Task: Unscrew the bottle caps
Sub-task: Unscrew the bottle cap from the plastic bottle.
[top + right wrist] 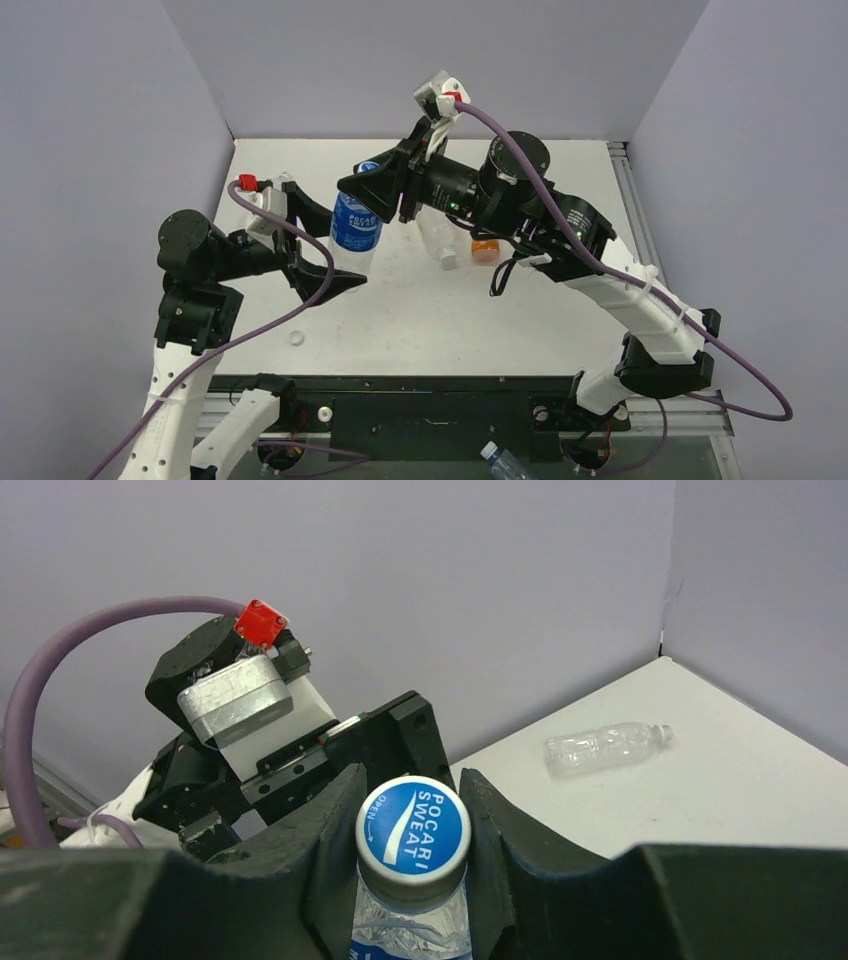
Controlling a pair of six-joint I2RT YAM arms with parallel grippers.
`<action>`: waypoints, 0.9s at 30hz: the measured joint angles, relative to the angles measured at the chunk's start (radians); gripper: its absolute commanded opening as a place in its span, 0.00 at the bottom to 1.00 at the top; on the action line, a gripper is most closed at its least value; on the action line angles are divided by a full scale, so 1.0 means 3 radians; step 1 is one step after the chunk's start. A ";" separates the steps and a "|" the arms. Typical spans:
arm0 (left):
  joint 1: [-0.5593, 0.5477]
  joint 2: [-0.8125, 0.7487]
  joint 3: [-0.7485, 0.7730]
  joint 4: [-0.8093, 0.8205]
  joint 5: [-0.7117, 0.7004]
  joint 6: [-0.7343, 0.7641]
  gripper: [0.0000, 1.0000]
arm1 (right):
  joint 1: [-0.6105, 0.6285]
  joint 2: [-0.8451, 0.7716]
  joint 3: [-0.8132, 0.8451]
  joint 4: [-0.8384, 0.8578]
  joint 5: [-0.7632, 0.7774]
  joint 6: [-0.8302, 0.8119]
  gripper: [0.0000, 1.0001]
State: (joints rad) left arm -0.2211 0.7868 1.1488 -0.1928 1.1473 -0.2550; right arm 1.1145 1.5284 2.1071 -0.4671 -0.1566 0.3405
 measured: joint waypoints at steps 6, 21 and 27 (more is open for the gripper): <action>0.0001 -0.0025 -0.0088 0.0355 -0.0090 -0.0402 0.97 | 0.0266 -0.0093 -0.0154 0.0009 0.0286 -0.0205 0.00; -0.0135 0.0168 -0.0031 0.1088 -0.0025 -0.1256 0.52 | 0.0476 -0.0202 -0.0581 0.0355 0.0649 -0.0413 0.15; -0.0153 0.0154 -0.0028 0.1006 -0.0009 -0.1025 0.29 | 0.0476 -0.0202 -0.0579 0.0376 0.0765 -0.0381 0.74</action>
State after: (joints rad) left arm -0.2668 0.8330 1.1404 0.1089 1.1446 -0.5625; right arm 1.2572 1.4677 1.9335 -0.3542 0.0731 0.2260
